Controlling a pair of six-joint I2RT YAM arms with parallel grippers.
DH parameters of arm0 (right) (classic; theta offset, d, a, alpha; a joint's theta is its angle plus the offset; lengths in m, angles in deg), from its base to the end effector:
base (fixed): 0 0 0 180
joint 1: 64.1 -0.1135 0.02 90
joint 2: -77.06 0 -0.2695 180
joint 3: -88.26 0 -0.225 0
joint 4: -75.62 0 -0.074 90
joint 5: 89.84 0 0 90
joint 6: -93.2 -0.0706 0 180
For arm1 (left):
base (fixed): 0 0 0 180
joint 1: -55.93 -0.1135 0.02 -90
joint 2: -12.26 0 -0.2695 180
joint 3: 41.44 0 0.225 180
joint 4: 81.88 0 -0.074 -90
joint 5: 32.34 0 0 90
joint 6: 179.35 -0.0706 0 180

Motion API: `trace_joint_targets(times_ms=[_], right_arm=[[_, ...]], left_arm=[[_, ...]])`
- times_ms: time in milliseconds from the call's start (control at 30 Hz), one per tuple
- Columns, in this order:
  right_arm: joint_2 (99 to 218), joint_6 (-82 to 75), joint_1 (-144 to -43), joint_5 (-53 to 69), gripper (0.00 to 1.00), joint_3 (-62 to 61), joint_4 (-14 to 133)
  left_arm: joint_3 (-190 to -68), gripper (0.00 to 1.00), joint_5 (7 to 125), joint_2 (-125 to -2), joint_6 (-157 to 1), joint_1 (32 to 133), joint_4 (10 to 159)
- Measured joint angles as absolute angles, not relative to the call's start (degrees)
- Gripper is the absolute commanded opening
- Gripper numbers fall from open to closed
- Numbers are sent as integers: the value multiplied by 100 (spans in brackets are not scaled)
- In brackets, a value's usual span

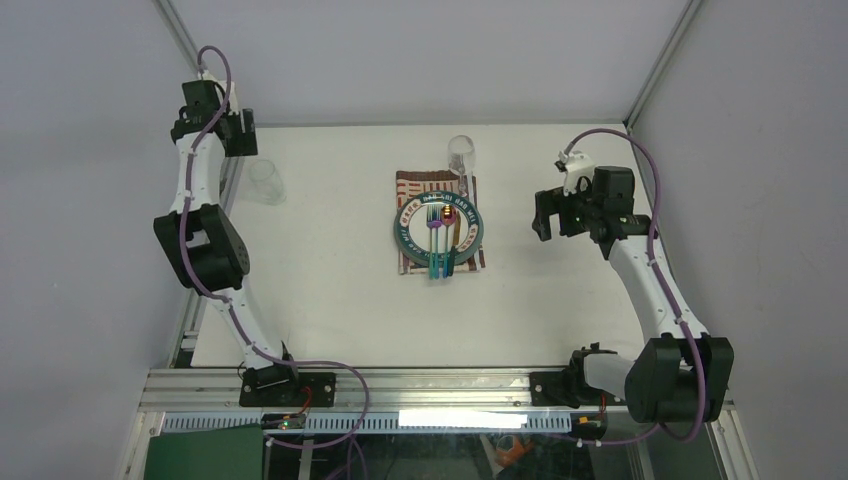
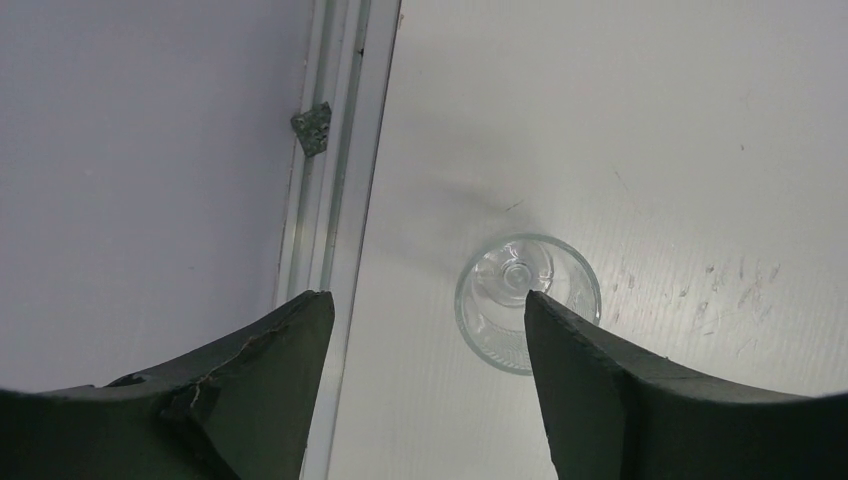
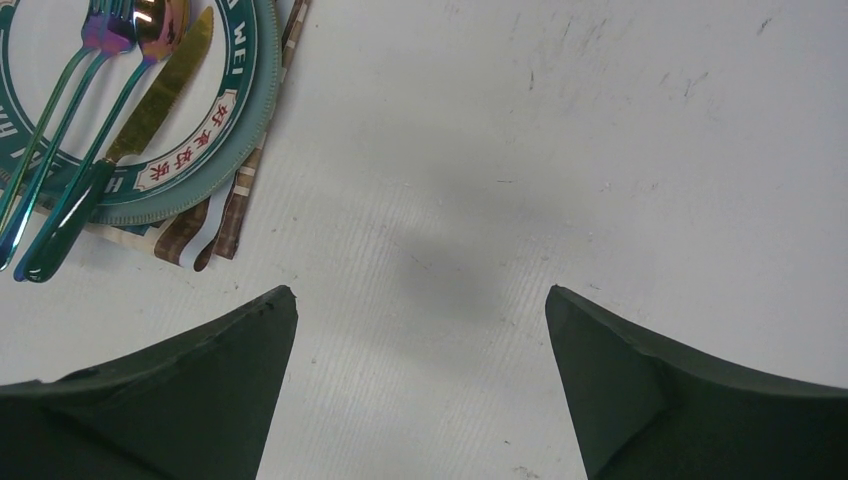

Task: Set the dinner table for one person
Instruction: Place the cup at the center of the board.

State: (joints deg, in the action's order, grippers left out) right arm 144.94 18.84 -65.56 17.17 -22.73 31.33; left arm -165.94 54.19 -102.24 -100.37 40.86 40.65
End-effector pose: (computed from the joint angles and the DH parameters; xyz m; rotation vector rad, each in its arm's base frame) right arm 0.2461 0.0269 0.2708 -0.4868 2.2411 0.2173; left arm 0.4344 0.1214 0.2913 -0.1139 2.4140 0.2836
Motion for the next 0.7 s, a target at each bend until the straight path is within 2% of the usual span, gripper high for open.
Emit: trace_joint_targets(times_ms=[167, 267, 333, 433, 600, 700], right_arm=[[14494, 1884, -6556, 1719, 100, -2273, 3133], [14496, 1877, -6556, 1746, 100, -2227, 3091], [14540, 1864, -6556, 1772, 100, -2052, 2956], [14846, 1805, -6569, 1936, 100, -1364, 2726], [15808, 1742, -6927, 2084, 100, 306, 2351], [16208, 1716, -7225, 2034, 100, 881, 2184]], left_arm=[[-16605, 81, 5575, -9656, -10094, 4086, 3759], [-16563, 84, 6051, -9052, -10131, 4086, 3576], [-16336, 82, 6567, -8517, -10192, 4134, 3495], [-15835, 71, 7026, -7741, -10269, 4550, 3381], [-14555, 72, 7153, -7345, -10372, 6067, 3477], [-13951, 72, 7229, -7667, -10350, 6377, 3403]])
